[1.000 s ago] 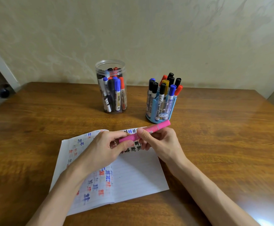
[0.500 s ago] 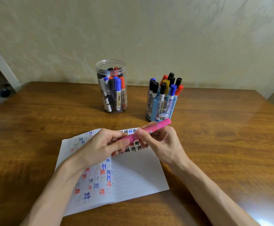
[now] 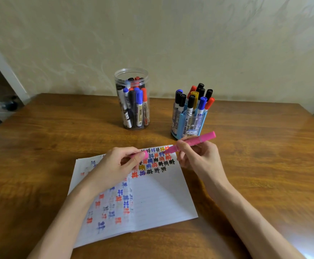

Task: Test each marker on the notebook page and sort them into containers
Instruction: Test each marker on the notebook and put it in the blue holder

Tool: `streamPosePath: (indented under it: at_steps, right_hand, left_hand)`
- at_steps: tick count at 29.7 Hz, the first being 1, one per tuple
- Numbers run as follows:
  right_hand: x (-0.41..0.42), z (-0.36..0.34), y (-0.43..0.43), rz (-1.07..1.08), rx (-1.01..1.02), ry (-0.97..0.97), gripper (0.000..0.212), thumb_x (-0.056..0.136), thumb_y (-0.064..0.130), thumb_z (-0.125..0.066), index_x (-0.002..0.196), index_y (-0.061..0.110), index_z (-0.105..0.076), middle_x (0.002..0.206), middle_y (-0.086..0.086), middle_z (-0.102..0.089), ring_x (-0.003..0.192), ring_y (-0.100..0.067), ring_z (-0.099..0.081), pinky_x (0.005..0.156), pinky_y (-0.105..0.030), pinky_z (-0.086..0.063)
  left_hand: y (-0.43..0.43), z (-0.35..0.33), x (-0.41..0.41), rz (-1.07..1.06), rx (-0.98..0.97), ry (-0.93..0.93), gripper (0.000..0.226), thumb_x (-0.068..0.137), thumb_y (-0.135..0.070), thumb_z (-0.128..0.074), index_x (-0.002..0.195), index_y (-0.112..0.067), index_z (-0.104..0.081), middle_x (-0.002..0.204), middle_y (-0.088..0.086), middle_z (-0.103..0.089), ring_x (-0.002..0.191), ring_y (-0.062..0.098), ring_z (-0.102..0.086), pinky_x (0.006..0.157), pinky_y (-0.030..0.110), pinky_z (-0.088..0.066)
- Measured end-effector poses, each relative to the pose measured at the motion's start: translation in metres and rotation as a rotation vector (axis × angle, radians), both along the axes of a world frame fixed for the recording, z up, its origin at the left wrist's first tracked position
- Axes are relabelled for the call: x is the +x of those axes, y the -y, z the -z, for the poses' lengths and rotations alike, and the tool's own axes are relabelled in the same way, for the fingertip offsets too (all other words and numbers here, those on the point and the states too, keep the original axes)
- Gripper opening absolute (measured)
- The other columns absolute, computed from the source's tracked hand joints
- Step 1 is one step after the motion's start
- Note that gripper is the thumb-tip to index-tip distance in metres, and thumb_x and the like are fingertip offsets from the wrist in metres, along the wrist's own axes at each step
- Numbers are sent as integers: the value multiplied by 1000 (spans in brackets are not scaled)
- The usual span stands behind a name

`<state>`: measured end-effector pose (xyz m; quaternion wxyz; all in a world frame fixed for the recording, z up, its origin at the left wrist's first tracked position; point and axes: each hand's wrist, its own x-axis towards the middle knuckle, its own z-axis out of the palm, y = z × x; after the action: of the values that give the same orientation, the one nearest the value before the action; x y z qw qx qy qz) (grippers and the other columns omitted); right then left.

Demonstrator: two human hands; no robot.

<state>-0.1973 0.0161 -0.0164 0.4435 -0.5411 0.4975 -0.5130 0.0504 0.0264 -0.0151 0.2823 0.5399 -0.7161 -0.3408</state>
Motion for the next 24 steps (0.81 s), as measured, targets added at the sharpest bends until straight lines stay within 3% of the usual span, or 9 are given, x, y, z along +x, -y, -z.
streamPosePath:
  at_steps: [2, 4, 7, 10, 14, 20, 24]
  right_hand:
    - [0, 1, 1, 22, 20, -24, 7, 98, 17, -71, 101, 12, -75, 75, -8, -76, 64, -17, -70, 63, -27, -60]
    - [-1, 2, 1, 63, 32, -49, 8, 94, 23, -77, 97, 16, -77, 74, -4, -77, 62, -10, -69, 61, -22, -57]
    - [-3, 4, 3, 112, 63, -104, 18, 89, 38, -82, 90, 20, -77, 77, 7, -78, 68, -1, -70, 58, -13, -51]
    - [-3, 5, 5, 102, 93, -184, 9, 90, 28, -81, 87, 21, -77, 73, 9, -77, 66, 0, -68, 57, -13, -50]
    - [-7, 4, 7, 67, 114, -259, 9, 89, 21, -78, 81, 16, -77, 60, 11, -70, 57, 1, -63, 53, -13, -47]
    - [-7, 6, 11, 73, 149, -279, 7, 88, 23, -77, 88, 16, -78, 83, 3, -77, 82, -10, -71, 65, -21, -51]
    - [-4, 7, 10, 50, 102, -266, 8, 91, 20, -73, 86, 15, -76, 72, 6, -73, 69, -6, -68, 62, -23, -53]
  left_hand:
    - [0, 3, 1, -15, -8, 55, 37, 97, -61, -48, 100, -33, -74, 86, -9, -73, 87, 10, -70, 79, 40, -59]
    - [0, 4, 1, -15, -32, 75, 38, 98, -62, -48, 100, -33, -73, 85, -9, -72, 85, 11, -69, 78, 45, -57]
    - [-1, 5, -2, -23, -80, 105, 32, 99, -58, -49, 97, -36, -72, 79, -16, -68, 76, 6, -64, 67, 29, -52]
    - [-3, 5, -6, -25, -116, 122, 28, 100, -55, -51, 97, -36, -71, 77, -21, -65, 73, 3, -61, 61, 17, -43]
    - [-3, 6, -5, -23, -133, 99, 27, 101, -54, -51, 101, -35, -71, 81, -23, -66, 79, 4, -62, 64, 16, -44]
    - [-1, 9, -4, -42, -158, 107, 35, 99, -59, -48, 114, -36, -70, 92, -23, -70, 93, 1, -65, 70, 21, -54]
    - [-2, 9, -3, -51, -178, 109, 36, 98, -59, -48, 116, -36, -69, 96, -22, -71, 94, 2, -66, 75, 30, -59]
